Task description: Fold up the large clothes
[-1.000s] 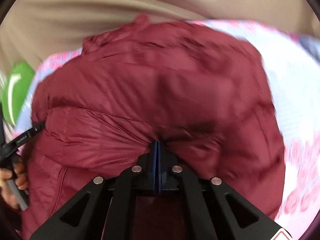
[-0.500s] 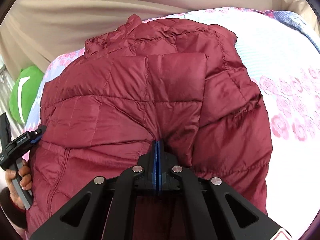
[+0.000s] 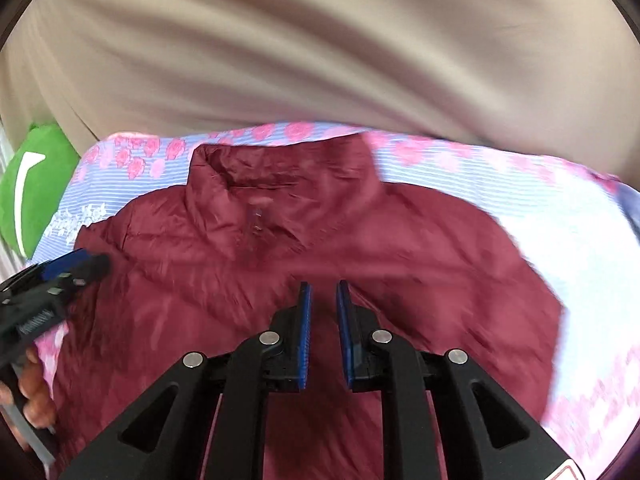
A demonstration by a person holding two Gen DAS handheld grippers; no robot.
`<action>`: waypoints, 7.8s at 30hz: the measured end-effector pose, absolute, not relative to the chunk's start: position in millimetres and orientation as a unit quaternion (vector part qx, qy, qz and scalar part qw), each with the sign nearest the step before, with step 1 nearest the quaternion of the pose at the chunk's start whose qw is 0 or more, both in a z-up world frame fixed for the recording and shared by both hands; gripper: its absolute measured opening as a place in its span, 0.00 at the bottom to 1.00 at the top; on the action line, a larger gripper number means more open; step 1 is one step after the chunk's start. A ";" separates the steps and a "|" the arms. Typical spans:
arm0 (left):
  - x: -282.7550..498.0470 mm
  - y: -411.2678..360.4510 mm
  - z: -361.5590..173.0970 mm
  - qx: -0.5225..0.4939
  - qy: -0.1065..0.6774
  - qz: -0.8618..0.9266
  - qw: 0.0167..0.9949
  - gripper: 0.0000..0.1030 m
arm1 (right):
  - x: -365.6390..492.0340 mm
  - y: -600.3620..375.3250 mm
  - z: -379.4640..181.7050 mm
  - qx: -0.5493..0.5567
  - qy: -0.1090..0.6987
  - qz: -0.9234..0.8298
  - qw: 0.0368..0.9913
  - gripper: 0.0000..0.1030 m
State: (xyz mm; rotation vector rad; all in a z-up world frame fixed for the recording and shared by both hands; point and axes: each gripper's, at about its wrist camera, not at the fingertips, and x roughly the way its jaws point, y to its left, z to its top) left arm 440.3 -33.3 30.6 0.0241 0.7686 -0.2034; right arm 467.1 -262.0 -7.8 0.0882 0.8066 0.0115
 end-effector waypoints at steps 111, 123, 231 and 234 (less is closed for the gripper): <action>118.3 152.8 -87.7 -0.076 0.470 -0.072 0.877 0.85 | -1.8 -379.8 -113.7 0.192 0.439 -0.103 0.872 0.65; 87.7 125.5 -71.2 -0.051 0.453 -0.137 0.879 0.09 | -1.2 -345.5 -102.8 0.216 0.416 -0.075 0.880 0.07; 345.1 87.6 -21.6 -0.080 0.379 -0.085 0.918 0.00 | 240.1 -386.6 -23.2 0.194 0.342 -0.043 0.919 0.05; 341.7 99.6 -3.3 -0.076 0.358 -0.062 0.928 0.00 | 229.1 -378.3 8.4 0.176 0.280 -0.030 0.943 0.05</action>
